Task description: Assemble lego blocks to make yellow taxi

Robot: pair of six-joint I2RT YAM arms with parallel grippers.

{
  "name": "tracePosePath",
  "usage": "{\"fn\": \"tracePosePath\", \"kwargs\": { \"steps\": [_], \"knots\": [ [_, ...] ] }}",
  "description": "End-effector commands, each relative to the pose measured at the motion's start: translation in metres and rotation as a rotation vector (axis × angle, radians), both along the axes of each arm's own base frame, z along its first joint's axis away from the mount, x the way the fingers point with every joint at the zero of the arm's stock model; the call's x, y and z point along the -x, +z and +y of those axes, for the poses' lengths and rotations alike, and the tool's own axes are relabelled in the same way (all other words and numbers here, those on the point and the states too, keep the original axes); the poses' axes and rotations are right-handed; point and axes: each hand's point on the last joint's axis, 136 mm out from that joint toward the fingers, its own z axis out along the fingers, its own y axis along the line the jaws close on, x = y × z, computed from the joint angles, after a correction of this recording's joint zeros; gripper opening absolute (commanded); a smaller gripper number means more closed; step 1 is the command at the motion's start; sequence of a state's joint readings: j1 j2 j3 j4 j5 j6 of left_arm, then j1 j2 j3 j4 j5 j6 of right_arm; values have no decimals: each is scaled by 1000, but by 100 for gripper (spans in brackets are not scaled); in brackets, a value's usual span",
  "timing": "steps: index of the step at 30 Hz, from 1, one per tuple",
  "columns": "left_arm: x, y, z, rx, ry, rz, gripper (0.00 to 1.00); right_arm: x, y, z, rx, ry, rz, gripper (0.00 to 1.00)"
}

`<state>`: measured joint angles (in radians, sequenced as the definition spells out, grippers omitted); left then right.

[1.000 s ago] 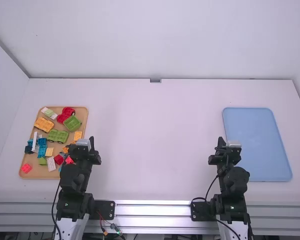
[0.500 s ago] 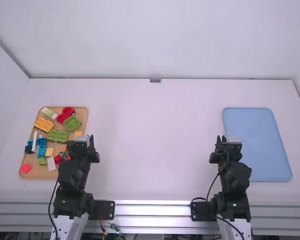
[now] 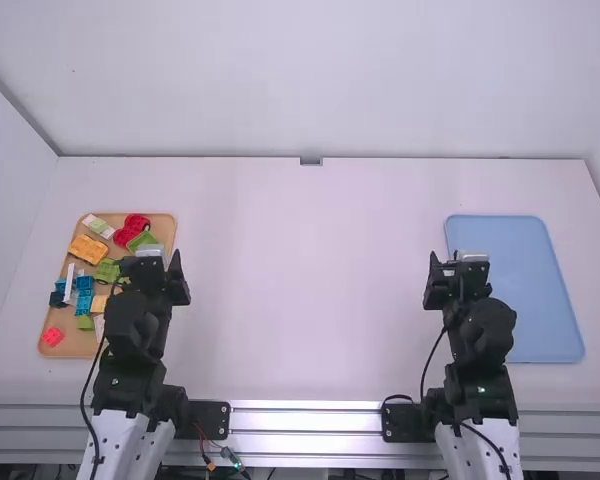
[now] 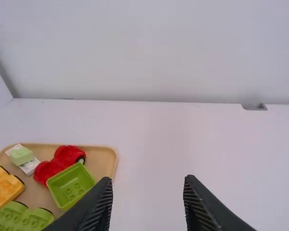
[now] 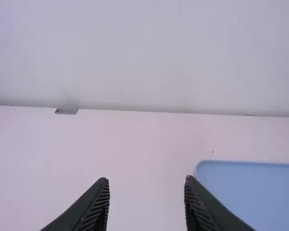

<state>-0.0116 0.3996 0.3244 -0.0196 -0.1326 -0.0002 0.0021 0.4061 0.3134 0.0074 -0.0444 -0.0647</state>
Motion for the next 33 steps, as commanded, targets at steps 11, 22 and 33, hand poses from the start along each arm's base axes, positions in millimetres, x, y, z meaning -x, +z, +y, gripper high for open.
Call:
{"fn": "tracePosePath", "kwargs": {
  "steps": [11,22,33],
  "knots": [
    [-33,46,36,33,241,21,65,-33,55,19,39,105,0,65],
    [-75,36,97,166,380,191,83,-66,79,28,67,155,17,84],
    [-102,-13,196,359,623,600,96,-90,89,36,80,191,32,96]
  ]
}}
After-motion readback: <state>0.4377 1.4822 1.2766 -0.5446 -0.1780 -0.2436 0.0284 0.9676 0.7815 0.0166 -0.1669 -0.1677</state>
